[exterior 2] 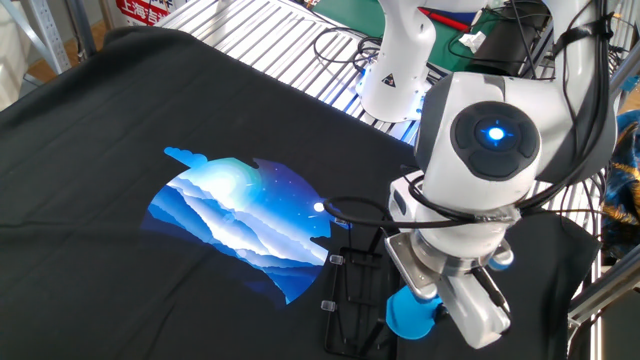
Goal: Take the cup off the cup rack
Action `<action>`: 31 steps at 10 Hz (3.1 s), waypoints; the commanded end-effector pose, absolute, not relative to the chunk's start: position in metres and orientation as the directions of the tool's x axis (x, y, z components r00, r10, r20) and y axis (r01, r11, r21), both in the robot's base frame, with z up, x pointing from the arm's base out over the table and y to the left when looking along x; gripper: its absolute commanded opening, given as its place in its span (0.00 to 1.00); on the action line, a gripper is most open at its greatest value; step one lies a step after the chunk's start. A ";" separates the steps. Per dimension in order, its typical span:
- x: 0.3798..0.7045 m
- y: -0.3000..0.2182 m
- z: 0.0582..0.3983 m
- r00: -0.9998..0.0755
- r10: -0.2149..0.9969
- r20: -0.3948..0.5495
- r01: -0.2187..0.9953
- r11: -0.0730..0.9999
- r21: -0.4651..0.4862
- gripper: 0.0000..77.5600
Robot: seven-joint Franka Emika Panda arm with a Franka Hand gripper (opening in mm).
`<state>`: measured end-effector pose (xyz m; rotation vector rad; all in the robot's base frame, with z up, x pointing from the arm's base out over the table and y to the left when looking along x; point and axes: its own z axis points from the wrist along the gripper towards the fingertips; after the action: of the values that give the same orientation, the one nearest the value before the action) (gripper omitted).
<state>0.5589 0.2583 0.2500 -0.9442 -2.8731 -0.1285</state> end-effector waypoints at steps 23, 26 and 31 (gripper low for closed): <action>0.554 0.213 0.341 -0.796 0.595 0.116 0.603 0.795 0.059 0.02; 0.566 0.176 0.344 -0.857 0.505 0.107 0.513 0.856 0.070 0.02; 0.582 0.133 0.340 -0.917 0.388 0.094 0.395 0.916 0.069 0.02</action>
<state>0.5740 0.1453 0.3387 -0.6960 -2.9751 -0.1353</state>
